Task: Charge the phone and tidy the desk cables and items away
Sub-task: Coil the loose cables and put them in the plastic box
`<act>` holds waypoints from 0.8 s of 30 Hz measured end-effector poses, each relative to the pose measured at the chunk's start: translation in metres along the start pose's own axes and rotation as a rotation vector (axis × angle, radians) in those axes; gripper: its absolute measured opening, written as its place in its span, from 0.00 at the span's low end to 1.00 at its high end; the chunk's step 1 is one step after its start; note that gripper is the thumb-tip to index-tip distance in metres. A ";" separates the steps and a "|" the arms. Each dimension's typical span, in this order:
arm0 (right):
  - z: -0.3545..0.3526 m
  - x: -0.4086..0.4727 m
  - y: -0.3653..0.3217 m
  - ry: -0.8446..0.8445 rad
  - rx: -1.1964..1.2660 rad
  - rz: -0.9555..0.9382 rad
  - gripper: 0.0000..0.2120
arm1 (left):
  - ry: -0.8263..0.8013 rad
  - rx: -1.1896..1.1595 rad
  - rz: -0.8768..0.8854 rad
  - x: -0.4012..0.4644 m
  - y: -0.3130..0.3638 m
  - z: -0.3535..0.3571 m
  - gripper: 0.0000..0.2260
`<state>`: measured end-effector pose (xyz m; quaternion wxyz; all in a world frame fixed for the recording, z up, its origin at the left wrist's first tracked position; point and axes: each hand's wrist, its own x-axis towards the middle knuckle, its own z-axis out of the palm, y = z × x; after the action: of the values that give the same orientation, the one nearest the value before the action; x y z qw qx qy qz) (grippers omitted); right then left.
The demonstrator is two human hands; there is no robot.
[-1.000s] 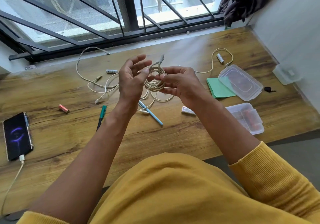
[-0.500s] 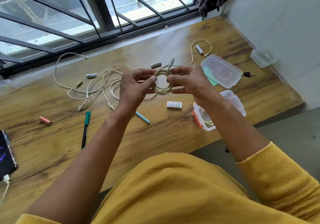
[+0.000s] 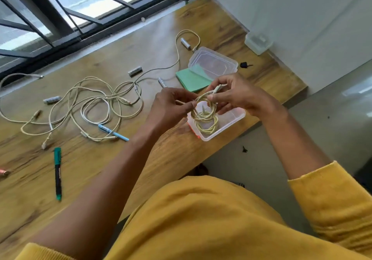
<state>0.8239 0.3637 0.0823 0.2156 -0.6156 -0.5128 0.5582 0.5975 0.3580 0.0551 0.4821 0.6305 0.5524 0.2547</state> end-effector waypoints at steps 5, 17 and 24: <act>-0.009 0.002 0.019 0.084 -0.261 0.036 0.09 | -0.162 0.230 0.001 0.006 0.010 0.024 0.12; 0.009 0.009 0.048 0.413 -0.591 -0.124 0.13 | 0.022 0.497 0.049 0.013 0.000 0.057 0.18; 0.011 0.002 0.053 0.486 -0.674 -0.196 0.19 | 0.049 0.580 0.130 0.009 0.000 0.070 0.16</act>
<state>0.8337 0.3423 0.0339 0.1691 -0.7136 -0.6569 0.1750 0.6596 0.3431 0.0247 0.2513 0.7697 0.5719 0.1316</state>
